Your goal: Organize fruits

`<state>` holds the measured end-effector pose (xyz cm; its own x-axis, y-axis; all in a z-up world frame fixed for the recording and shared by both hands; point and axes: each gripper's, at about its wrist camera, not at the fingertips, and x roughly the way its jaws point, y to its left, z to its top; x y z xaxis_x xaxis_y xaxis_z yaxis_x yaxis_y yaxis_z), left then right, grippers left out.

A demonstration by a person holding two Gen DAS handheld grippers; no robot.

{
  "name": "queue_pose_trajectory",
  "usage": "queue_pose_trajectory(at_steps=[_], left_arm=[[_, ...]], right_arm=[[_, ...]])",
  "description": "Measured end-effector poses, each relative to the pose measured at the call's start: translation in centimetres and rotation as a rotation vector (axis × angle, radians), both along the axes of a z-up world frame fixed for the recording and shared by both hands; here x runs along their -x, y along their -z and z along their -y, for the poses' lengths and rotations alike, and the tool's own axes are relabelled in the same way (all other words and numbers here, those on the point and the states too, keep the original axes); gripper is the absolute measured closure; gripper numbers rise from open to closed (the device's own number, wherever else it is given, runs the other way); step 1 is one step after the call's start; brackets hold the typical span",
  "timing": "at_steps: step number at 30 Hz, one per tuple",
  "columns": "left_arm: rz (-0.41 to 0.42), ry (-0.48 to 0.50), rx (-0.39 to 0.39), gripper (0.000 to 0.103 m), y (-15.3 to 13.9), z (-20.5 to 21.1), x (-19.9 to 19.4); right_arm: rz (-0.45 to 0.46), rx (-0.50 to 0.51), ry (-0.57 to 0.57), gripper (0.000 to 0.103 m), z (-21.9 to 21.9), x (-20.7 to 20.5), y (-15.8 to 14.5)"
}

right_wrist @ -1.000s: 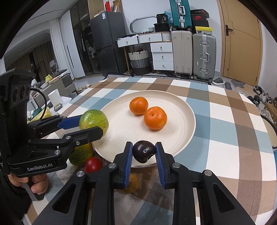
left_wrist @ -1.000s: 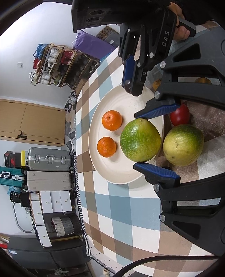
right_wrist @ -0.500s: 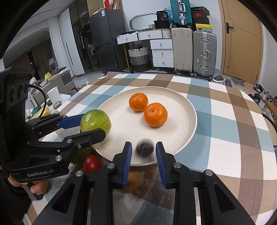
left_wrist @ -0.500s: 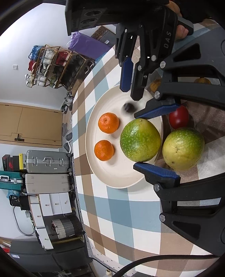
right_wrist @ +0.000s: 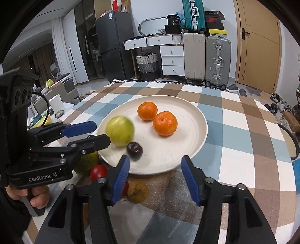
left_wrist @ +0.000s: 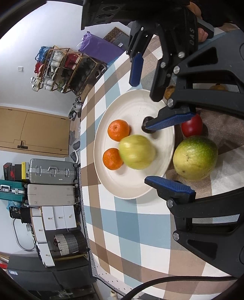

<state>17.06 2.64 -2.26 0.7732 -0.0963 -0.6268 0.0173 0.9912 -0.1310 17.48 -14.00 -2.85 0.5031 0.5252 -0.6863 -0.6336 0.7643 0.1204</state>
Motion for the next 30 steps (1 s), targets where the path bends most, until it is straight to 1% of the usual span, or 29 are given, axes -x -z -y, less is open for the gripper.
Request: queue_pose_trajectory(at_steps=[2, 3, 4, 6, 7, 9, 10, 11, 13, 16, 18, 23, 26, 30], left_arm=[[0.001, -0.013, 0.003, 0.053, -0.1, -0.1, 0.4], [0.0, -0.021, 0.006, 0.048, -0.1, -0.4, 0.6], [0.0, -0.029, 0.009, 0.045, -0.2, -0.5, 0.7], [0.005, -0.044, 0.017, 0.037, -0.3, -0.8, 1.2], [0.008, -0.053, 0.019, 0.035, -0.4, -1.0, 1.4], [0.015, -0.064, 0.017, 0.024, -0.5, -1.1, 1.8], [0.021, -0.068, 0.014, 0.022, -0.6, -1.2, 2.0], [0.025, -0.068, 0.012, 0.02, -0.7, -1.2, 2.3], [0.024, -0.067, 0.011, 0.018, -0.7, -1.3, 2.7], [0.013, -0.07, 0.016, 0.011, -0.5, -1.4, 3.2], [0.008, -0.076, 0.015, 0.001, -0.4, -1.3, 3.6], [-0.001, -0.083, 0.015, 0.001, -0.3, -1.4, 4.6], [-0.008, -0.087, 0.014, 0.001, -0.2, -1.3, 5.1], [-0.013, -0.088, 0.037, 0.001, -0.1, -1.5, 5.8]], right_arm=[[0.017, 0.001, 0.0, 0.03, 0.1, 0.3, -0.2], [0.024, 0.001, 0.002, 0.024, 0.1, 0.4, -0.2], [0.026, 0.003, 0.004, 0.021, 0.1, 0.5, -0.3], [0.03, 0.001, 0.013, 0.017, 0.3, 0.6, -0.3], [0.028, 0.0, 0.018, 0.016, 0.4, 0.5, -0.3], [0.025, -0.004, 0.028, 0.009, 0.7, 0.5, -0.3], [0.023, -0.01, 0.032, 0.007, 0.8, 0.4, -0.4], [0.02, -0.012, 0.036, 0.002, 0.9, 0.3, -0.3], [0.019, -0.012, 0.04, 0.001, 1.0, 0.3, -0.4], [0.02, 0.003, 0.039, 0.001, 1.0, 0.3, -0.4], [0.016, 0.005, 0.031, 0.001, 0.9, 0.5, -0.3], [0.017, 0.015, 0.017, 0.0, 1.4, 1.1, -0.3], [0.001, 0.002, 0.014, 0.0, 1.8, 1.2, -0.4], [-0.022, 0.013, -0.003, 0.001, 2.0, 1.0, -0.3]])
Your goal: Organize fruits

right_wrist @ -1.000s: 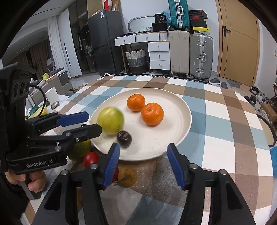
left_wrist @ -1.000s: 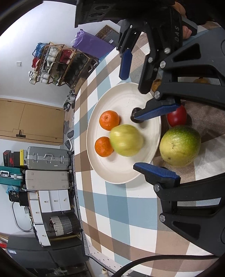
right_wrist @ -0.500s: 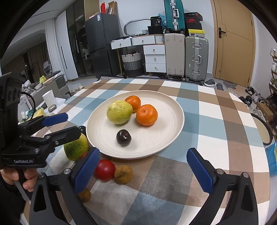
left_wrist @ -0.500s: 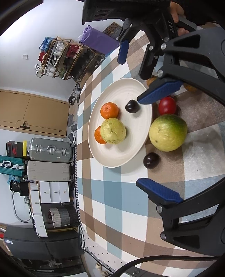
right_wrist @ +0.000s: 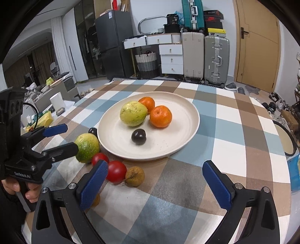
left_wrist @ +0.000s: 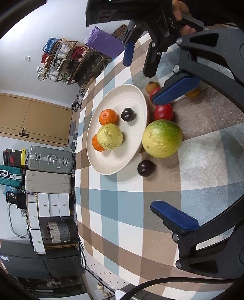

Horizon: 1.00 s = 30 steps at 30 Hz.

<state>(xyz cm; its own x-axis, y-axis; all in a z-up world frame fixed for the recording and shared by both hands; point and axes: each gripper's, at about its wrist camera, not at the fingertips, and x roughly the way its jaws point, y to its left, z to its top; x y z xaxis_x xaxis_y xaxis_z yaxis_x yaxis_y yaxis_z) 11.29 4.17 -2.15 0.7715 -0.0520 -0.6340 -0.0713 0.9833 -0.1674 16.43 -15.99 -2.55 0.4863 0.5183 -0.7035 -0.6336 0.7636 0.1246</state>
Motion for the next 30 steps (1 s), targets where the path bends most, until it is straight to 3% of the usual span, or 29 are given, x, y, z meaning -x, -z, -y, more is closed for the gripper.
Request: queue_pose_trajectory(at_steps=[17, 27, 30], left_arm=[[-0.035, 0.006, -0.037, 0.001, 0.3, 0.8, -0.4], [-0.048, 0.004, -0.037, 0.001, 0.4, 0.7, -0.6], [-0.052, 0.004, -0.04, 0.001, 0.5, 0.8, -0.7]], right_arm=[[-0.065, 0.106, -0.057, 0.002, -0.3, 0.1, 1.6], [-0.08, 0.139, -0.081, 0.021, -1.0, 0.2, 2.3], [-0.083, 0.141, -0.085, 0.022, -1.1, 0.2, 2.4]])
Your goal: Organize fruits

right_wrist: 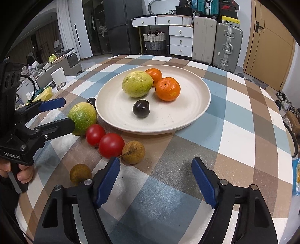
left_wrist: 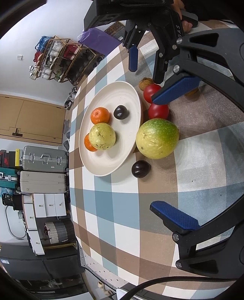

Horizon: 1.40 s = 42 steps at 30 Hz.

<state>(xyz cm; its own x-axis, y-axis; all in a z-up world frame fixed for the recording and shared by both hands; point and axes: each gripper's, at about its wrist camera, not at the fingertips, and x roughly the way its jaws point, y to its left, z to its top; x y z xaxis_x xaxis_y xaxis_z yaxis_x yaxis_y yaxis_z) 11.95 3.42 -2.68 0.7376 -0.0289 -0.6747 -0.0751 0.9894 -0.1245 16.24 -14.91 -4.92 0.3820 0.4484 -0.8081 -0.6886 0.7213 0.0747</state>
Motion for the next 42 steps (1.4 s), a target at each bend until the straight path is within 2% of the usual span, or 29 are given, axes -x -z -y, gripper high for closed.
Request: queue_pose_trajectory(at_steps=[8, 16, 19, 21, 25, 28, 29, 35, 42], left_arm=[[-0.003, 0.002, 0.0, 0.001, 0.1, 0.0, -0.1], [-0.005, 0.003, 0.0, 0.001, 0.1, 0.1, -0.1], [-0.006, 0.003, 0.001, 0.001, 0.1, 0.1, -0.1], [-0.007, 0.003, 0.0, 0.001, 0.1, 0.1, -0.1], [-0.007, 0.005, 0.001, 0.001, 0.2, 0.2, -0.2], [-0.008, 0.004, 0.002, 0.001, 0.2, 0.2, -0.1], [-0.007, 0.004, 0.001, 0.001, 0.2, 0.2, -0.1], [-0.008, 0.007, 0.001, 0.001, 0.3, 0.2, -0.2], [0.003, 0.025, 0.021, 0.001, 0.2, 0.2, 0.0]], right_arm=[[0.015, 0.027, -0.006, 0.031, -0.6, 0.0, 0.3], [0.02, 0.012, -0.02, 0.039, -0.9, 0.0, 0.0], [0.012, 0.003, -0.039, 0.045, -1.1, 0.0, 0.0], [0.009, -0.007, -0.059, 0.054, -1.2, 0.1, 0.0], [0.008, -0.015, -0.091, 0.061, -1.4, 0.4, -0.1], [0.013, -0.023, -0.107, 0.069, -1.6, 0.6, -0.2], [0.018, -0.024, -0.116, 0.075, -1.6, 0.7, -0.2], [0.046, -0.022, -0.135, 0.076, -1.8, 1.3, -0.3], [0.069, -0.067, -0.107, 0.076, -1.1, 1.4, -1.2]])
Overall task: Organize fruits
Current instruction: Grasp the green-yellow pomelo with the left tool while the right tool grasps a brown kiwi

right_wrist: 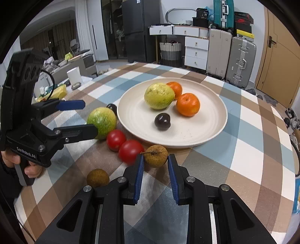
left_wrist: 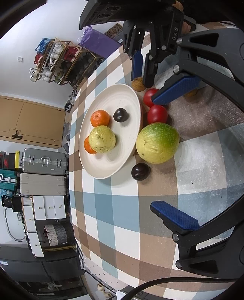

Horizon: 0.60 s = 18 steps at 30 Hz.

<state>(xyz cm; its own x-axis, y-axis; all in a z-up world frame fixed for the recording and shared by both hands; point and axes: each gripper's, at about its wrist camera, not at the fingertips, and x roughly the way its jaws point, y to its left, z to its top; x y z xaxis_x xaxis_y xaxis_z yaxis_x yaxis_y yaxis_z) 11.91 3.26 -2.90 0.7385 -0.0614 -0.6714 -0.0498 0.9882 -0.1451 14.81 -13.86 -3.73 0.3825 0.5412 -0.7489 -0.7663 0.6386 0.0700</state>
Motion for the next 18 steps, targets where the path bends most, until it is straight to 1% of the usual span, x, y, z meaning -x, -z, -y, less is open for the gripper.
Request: queue_pose_trajectory(at_steps=[2, 3, 4, 6, 10, 12, 13, 15, 17, 18], left_arm=[[-0.008, 0.014, 0.011, 0.003, 0.13, 0.03, -0.06], [-0.012, 0.019, 0.014, 0.008, 0.17, 0.04, -0.13], [-0.016, 0.027, 0.019, 0.01, 0.24, 0.09, -0.16], [-0.028, 0.041, 0.029, 0.02, 0.38, 0.16, -0.24], [-0.038, 0.049, 0.046, 0.029, 0.54, 0.06, -0.32], [-0.046, 0.047, 0.055, 0.036, 0.64, -0.08, -0.44], [-0.053, 0.046, 0.061, 0.038, 0.73, -0.16, -0.54], [-0.066, 0.048, 0.071, 0.047, 0.91, -0.29, -0.71], [-0.068, 0.051, 0.078, 0.048, 0.98, -0.33, -0.78], [-0.067, 0.054, 0.08, 0.051, 0.97, -0.32, -0.78]], right_arm=[[-0.001, -0.014, 0.008, 0.076, 0.19, -0.08, -0.15], [0.0, -0.017, 0.01, 0.076, 0.21, -0.06, -0.19], [0.002, -0.018, 0.011, 0.076, 0.19, -0.02, -0.23], [0.009, -0.018, 0.013, 0.076, 0.14, 0.05, -0.3], [0.012, -0.025, 0.015, 0.076, 0.29, 0.0, -0.52], [0.01, -0.028, 0.015, 0.076, 0.37, 0.04, -0.59], [0.014, -0.029, 0.015, 0.076, 0.38, 0.14, -0.68], [0.018, -0.031, 0.011, 0.076, 0.38, 0.3, -0.81], [0.02, -0.032, 0.008, 0.076, 0.28, 0.4, -0.87], [0.02, -0.031, 0.005, 0.076, 0.28, 0.5, -0.88]])
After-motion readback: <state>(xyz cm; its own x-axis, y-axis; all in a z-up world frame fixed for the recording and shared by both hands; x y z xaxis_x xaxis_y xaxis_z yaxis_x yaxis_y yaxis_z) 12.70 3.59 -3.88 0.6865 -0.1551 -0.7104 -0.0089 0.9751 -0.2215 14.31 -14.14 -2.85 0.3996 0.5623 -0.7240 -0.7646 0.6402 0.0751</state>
